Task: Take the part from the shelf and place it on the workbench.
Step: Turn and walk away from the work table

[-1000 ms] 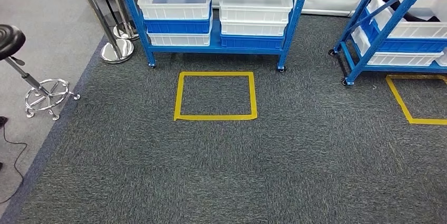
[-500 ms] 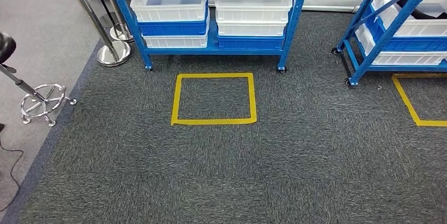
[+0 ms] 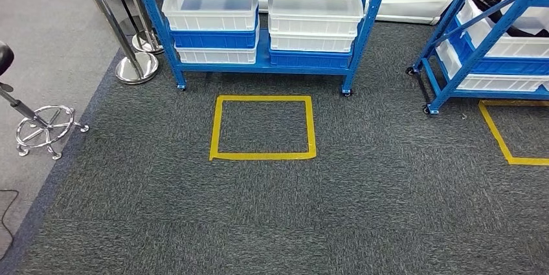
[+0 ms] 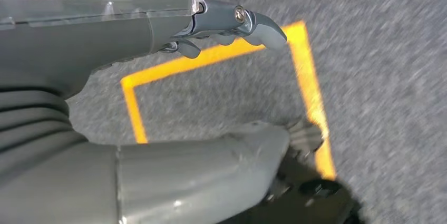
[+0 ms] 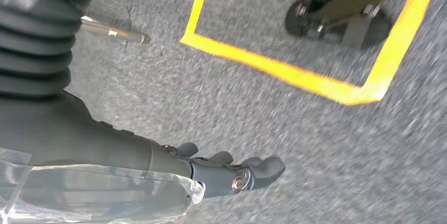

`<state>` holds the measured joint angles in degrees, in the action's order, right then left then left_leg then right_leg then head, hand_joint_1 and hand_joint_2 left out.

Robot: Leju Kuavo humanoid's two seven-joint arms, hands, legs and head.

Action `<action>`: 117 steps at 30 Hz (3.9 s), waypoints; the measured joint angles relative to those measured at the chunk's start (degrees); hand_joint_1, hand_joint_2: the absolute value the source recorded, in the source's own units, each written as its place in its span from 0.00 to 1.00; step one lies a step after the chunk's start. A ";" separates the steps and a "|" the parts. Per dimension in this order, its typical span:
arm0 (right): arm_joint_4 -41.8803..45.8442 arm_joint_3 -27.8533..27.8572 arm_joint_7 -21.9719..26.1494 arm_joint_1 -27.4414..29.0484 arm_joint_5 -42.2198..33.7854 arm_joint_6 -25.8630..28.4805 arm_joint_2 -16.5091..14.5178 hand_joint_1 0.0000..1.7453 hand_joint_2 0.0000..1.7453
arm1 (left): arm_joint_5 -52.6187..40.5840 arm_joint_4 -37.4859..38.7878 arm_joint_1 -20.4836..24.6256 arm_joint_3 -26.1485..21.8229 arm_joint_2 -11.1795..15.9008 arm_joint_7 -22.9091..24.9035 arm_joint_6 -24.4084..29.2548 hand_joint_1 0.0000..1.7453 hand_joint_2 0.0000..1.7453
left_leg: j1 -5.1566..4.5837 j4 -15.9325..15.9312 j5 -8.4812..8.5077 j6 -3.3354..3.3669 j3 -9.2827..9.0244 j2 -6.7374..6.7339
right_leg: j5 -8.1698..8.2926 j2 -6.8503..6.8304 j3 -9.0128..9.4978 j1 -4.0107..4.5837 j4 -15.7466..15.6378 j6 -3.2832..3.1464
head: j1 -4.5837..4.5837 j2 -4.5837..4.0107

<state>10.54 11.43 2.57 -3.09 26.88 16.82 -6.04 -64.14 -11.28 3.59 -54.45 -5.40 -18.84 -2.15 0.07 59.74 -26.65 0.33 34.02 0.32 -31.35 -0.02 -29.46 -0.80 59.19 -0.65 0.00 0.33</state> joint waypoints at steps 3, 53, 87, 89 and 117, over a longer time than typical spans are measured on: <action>-0.01 -0.04 0.51 0.01 -0.06 -0.58 -0.03 0.00 0.00 | 0.45 0.00 0.19 0.00 -0.03 -0.19 -0.16 0.00 0.00 | -0.01 -0.01 -0.24 0.40 -0.20 0.00 | 0.00 0.00 0.42 0.02 -0.50 0.06 | 0.00 0.00; 2.67 -2.77 -3.31 4.18 -9.04 -4.49 1.27 0.00 0.00 | 23.81 -4.01 -3.41 17.48 1.45 9.79 1.78 0.00 0.00 | -0.27 -1.66 -0.95 0.98 -2.73 -0.01 | 1.40 -0.01 -1.78 0.07 0.44 0.54 | 0.00 0.00; 11.00 -10.10 -2.90 10.55 -26.75 -16.74 5.17 0.00 0.75 | 64.07 -10.05 -11.57 52.52 4.64 18.65 2.22 0.00 1.00 | -0.28 -1.43 -1.39 0.03 -2.72 -0.01 | 1.28 0.00 -1.48 -0.02 0.19 0.56 | 0.01 0.00; 11.09 -10.23 -2.90 10.59 -26.75 -16.74 5.23 0.00 1.00 | 64.07 -10.07 -11.60 52.84 4.69 18.66 2.22 0.00 1.00 | -0.28 -1.43 -1.39 0.03 -2.73 -0.01 | 1.28 0.00 -1.48 -0.02 0.19 0.56 | 0.00 0.00; 9.87 -7.43 -3.25 8.04 -17.74 -11.50 4.55 0.00 1.00 | 45.45 -9.55 -8.52 40.33 4.11 16.50 2.87 0.00 1.00 | -0.28 -1.42 -1.39 0.03 -2.82 -0.01 | 1.29 0.00 -1.43 -0.02 0.19 0.56 | 0.01 0.00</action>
<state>20.41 4.00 -0.67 4.94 9.14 5.33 -1.50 -18.69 -20.82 -4.94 -14.12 -1.29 -2.34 0.72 -0.21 58.33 -28.04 0.36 31.21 0.31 -30.06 -0.03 -30.89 -0.82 59.38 -0.09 0.01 0.33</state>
